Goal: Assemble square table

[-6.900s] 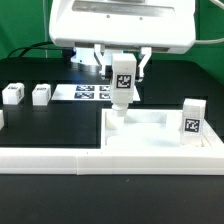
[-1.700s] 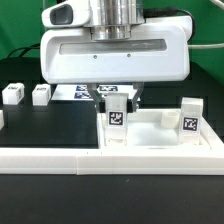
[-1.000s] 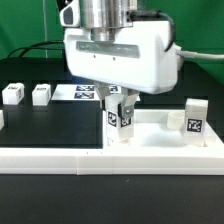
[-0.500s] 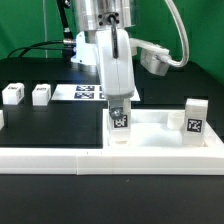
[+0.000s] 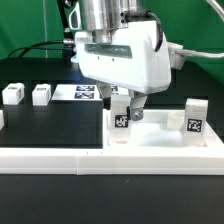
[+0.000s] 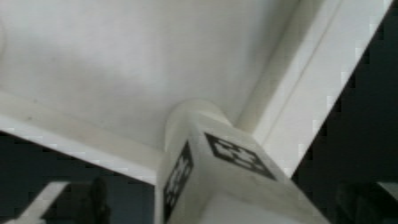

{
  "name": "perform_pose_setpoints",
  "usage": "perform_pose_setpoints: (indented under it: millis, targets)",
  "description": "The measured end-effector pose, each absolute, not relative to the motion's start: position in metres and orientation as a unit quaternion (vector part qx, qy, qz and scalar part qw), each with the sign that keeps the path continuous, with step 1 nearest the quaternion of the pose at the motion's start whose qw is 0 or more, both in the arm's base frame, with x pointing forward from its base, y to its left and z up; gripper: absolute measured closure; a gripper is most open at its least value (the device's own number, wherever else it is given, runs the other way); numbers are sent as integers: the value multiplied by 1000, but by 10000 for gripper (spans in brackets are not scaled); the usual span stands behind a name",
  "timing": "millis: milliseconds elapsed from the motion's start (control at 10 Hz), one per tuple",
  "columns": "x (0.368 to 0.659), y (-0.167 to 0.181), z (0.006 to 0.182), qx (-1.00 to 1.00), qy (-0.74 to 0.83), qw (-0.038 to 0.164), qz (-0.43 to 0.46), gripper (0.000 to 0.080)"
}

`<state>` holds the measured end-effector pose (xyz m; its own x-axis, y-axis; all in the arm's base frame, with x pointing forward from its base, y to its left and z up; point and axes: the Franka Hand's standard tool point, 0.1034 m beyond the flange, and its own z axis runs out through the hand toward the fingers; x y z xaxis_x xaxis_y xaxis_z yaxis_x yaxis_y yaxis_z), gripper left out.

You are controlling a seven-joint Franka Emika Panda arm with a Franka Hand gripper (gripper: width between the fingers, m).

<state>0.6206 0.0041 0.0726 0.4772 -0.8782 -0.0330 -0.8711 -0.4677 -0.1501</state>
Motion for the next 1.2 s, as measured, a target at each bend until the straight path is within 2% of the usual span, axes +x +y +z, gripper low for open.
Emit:
perform_pose_setpoints:
  millis: [300,500,600,700,1000,1200]
  targets:
    - [620,4,72,-908,412,69,-32,150]
    - [626,6,80,-980,188,49,-46,150]
    - [623,3,78,-996,68,52,-30,150]
    - [620,5,72,-997,42,54,-24,150]
    - [621,5,72,-995,82,56,-23,185]
    - [621,5,72,-989,137,58,-20,491]
